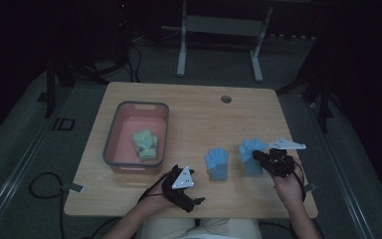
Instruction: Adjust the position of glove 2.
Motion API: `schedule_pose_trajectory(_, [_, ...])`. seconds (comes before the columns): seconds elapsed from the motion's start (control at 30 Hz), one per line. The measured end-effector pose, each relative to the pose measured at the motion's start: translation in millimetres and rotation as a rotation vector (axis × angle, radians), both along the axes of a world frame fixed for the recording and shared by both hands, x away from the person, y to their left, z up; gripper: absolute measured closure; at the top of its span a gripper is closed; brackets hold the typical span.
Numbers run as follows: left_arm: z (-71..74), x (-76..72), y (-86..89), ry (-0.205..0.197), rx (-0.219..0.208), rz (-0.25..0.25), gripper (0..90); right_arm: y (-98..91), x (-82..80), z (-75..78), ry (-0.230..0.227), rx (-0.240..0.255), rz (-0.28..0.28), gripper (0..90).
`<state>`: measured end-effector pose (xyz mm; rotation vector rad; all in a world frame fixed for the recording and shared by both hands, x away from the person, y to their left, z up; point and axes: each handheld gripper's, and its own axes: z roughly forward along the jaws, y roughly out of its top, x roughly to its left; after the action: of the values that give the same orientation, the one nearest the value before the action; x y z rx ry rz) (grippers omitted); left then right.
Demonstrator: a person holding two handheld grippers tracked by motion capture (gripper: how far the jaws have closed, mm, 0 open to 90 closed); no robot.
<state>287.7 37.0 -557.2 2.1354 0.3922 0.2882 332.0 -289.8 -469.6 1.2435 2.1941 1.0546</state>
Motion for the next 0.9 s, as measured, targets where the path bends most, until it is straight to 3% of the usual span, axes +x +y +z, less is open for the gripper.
schedule_pose_trajectory(0.2, [0.0, 0.2, -0.1, 0.002, -0.002, -0.002, 2.4, 7.7, 8.7, -20.6, 0.053, 0.019, 0.028, 85.8])
schedule_pose_trajectory(0.63, [-0.2, 0.1, 0.0, 0.005, -0.001, -0.006, 2.4, 5.7, 28.7, -65.8, 0.145, -0.061, -0.027, 84.9])
schedule_pose_trajectory(0.9, [-0.3, 0.0, -0.1, 0.005, -0.001, -0.007, 2.4, 3.7, 30.5, -71.4, 0.149, -0.091, -0.028, 81.3])
